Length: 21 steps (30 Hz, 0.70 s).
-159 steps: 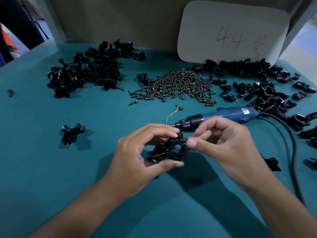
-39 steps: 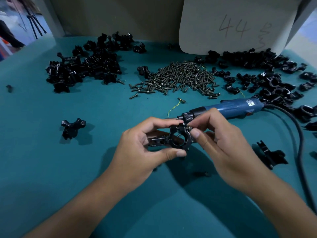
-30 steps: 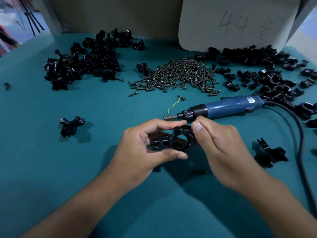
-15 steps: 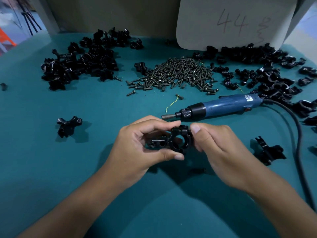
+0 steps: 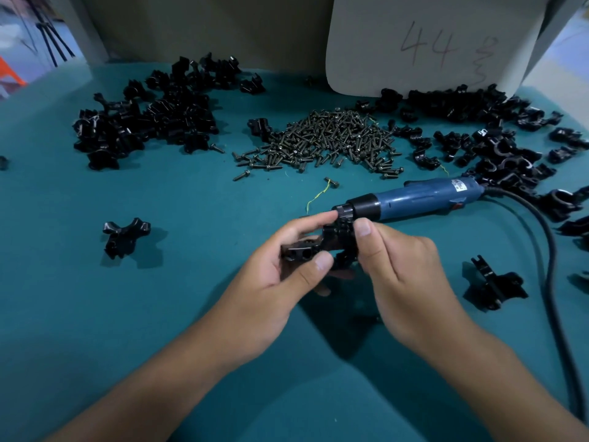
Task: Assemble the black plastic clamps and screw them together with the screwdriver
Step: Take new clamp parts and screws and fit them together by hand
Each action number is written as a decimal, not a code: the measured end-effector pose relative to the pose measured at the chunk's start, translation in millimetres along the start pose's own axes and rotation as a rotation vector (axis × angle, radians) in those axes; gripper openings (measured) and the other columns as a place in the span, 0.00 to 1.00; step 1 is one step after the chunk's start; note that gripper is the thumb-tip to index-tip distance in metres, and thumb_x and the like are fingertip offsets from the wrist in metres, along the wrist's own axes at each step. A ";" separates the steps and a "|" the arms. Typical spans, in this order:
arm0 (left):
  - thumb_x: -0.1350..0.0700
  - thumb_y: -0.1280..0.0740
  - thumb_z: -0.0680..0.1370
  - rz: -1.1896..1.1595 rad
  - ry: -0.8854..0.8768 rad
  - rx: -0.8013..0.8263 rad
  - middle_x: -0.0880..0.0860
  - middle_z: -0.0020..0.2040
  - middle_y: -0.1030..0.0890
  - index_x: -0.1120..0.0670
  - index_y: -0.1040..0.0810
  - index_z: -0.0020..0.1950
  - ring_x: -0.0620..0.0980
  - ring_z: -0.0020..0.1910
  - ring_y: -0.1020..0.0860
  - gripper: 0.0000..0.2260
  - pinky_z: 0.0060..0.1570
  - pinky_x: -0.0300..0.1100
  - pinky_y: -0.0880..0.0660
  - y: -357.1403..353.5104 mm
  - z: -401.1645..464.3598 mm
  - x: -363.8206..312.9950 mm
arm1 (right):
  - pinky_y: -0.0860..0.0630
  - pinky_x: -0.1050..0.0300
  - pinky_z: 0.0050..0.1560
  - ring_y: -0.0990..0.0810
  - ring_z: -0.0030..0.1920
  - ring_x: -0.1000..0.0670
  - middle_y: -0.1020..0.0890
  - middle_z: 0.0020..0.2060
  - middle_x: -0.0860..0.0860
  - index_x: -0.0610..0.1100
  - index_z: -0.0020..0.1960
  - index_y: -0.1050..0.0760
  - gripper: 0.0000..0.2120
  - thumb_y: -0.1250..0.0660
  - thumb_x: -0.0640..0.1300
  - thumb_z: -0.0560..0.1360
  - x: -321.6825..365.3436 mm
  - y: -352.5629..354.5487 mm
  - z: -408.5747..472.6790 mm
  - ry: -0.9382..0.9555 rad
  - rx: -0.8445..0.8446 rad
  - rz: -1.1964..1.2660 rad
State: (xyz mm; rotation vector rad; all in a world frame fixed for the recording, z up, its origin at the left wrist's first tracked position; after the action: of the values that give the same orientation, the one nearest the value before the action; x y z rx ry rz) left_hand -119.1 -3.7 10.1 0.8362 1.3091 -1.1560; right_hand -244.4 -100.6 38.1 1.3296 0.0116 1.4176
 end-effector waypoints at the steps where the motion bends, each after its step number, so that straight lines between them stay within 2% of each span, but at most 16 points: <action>1: 0.54 0.34 0.79 -0.006 0.011 -0.005 0.50 0.59 0.17 0.53 0.26 0.69 0.50 0.54 0.16 0.18 0.48 0.38 0.22 -0.6 -0.2 0.3 | 0.38 0.69 0.31 0.29 0.30 0.57 0.28 0.29 0.62 0.69 0.36 0.34 0.20 0.51 0.57 0.84 1.2 0.5 0.3 0.024 -0.008 -0.025; 5: 0.58 0.31 0.79 0.008 0.019 -0.032 0.52 0.57 0.16 0.58 0.24 0.63 0.50 0.50 0.15 0.13 0.43 0.40 0.21 1.8 0.5 1.4 | 0.39 0.68 0.30 0.30 0.28 0.56 0.30 0.28 0.59 0.65 0.36 0.36 0.19 0.51 0.56 0.85 -2.4 0.1 -0.5 0.051 -0.012 -0.051; 8: 0.61 0.31 0.76 0.033 0.022 -0.044 0.51 0.55 0.15 0.55 0.21 0.62 0.45 0.44 0.17 0.14 0.43 0.37 0.21 3.7 1.8 -1.5 | 0.39 0.70 0.30 0.30 0.28 0.57 0.29 0.28 0.62 0.68 0.37 0.35 0.19 0.50 0.54 0.85 -2.4 -0.9 -1.9 0.075 0.000 -0.038; 11: 0.64 0.30 0.79 0.096 0.028 -0.037 0.49 0.52 0.15 0.52 0.21 0.60 0.43 0.45 0.18 0.12 0.45 0.35 0.22 4.9 0.9 0.5 | 0.40 0.66 0.30 0.30 0.29 0.55 0.29 0.28 0.59 0.65 0.36 0.36 0.19 0.51 0.56 0.85 -3.5 -3.8 -3.0 0.067 0.041 -0.033; 15: 0.54 0.24 0.72 0.174 -0.013 -0.073 0.45 0.54 0.15 0.47 0.21 0.58 0.42 0.53 0.18 0.16 0.54 0.35 0.23 5.1 -1.5 1.8 | 0.38 0.60 0.30 0.29 0.30 0.52 0.27 0.30 0.56 0.64 0.35 0.36 0.19 0.52 0.58 0.84 -3.4 -4.9 -4.1 0.055 0.062 -0.041; 18: 0.53 0.22 0.71 0.288 -0.081 -0.158 0.42 0.54 0.16 0.42 0.21 0.55 0.44 0.55 0.17 0.16 0.58 0.39 0.23 7.2 -2.9 1.7 | 0.36 0.56 0.31 0.28 0.31 0.51 0.27 0.30 0.55 0.61 0.36 0.36 0.19 0.53 0.60 0.83 -2.1 -6.3 -4.4 0.059 0.068 -0.067; 21: 0.50 0.23 0.72 0.344 -0.144 -0.210 0.40 0.54 0.16 0.41 0.21 0.57 0.42 0.56 0.18 0.16 0.56 0.33 0.25 9.7 -2.7 -1.4 | 0.35 0.61 0.33 0.27 0.34 0.53 0.27 0.33 0.55 0.53 0.40 0.34 0.19 0.50 0.62 0.83 -2.3 -6.0 -4.4 0.056 0.034 -0.044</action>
State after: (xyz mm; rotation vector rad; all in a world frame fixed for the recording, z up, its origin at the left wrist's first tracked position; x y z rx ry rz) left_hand -110.4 1.7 9.8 0.7716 1.0949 -0.7781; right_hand -244.0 -97.2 31.1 1.3089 0.1022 1.4226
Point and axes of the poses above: each hand's wrist, its own z-axis towards the middle knuckle, its own y-axis out of the back of the hand, x = y × z, the point moved 3 cm from there along z, towards the middle knuckle
